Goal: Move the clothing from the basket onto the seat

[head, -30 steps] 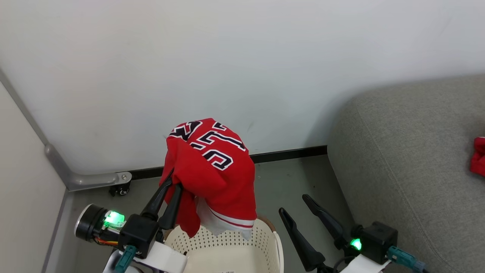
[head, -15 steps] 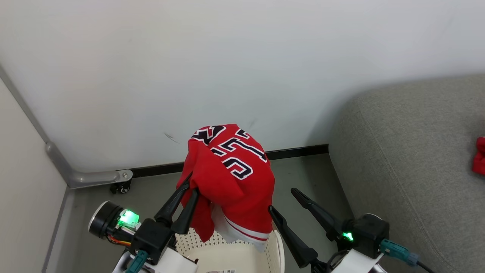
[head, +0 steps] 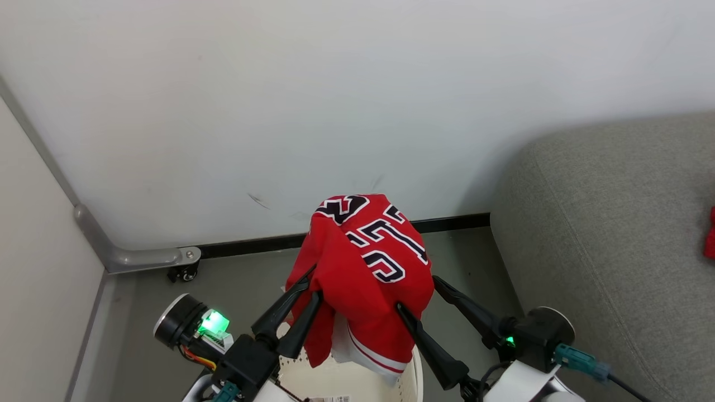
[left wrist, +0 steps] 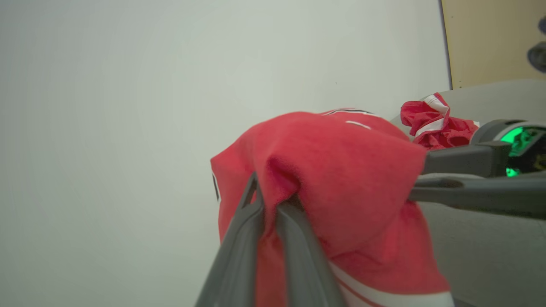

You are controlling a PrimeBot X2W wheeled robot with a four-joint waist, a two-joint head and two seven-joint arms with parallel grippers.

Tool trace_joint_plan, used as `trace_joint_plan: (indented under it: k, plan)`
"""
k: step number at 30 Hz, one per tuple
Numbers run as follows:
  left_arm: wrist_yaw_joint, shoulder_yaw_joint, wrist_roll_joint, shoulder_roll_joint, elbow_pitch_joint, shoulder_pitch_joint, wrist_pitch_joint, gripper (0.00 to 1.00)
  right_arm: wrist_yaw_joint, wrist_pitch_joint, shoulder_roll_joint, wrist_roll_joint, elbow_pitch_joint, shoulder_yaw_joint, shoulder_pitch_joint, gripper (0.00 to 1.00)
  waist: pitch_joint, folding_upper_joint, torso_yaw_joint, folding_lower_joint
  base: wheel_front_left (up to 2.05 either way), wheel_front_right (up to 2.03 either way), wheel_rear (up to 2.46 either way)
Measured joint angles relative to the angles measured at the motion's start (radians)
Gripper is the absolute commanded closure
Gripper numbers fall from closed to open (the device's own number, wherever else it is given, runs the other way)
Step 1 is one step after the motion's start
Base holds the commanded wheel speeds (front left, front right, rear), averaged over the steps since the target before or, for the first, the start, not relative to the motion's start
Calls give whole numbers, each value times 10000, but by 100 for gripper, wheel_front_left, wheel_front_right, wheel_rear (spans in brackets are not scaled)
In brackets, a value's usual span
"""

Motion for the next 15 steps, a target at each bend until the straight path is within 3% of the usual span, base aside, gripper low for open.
trace_joint_plan:
  k: [15]
  plan:
    - [-224,-633,90,88,-278,-5,-2,100,0,0,-196,-90,571,771,-754,0,-28,0,86,0,0,0,0]
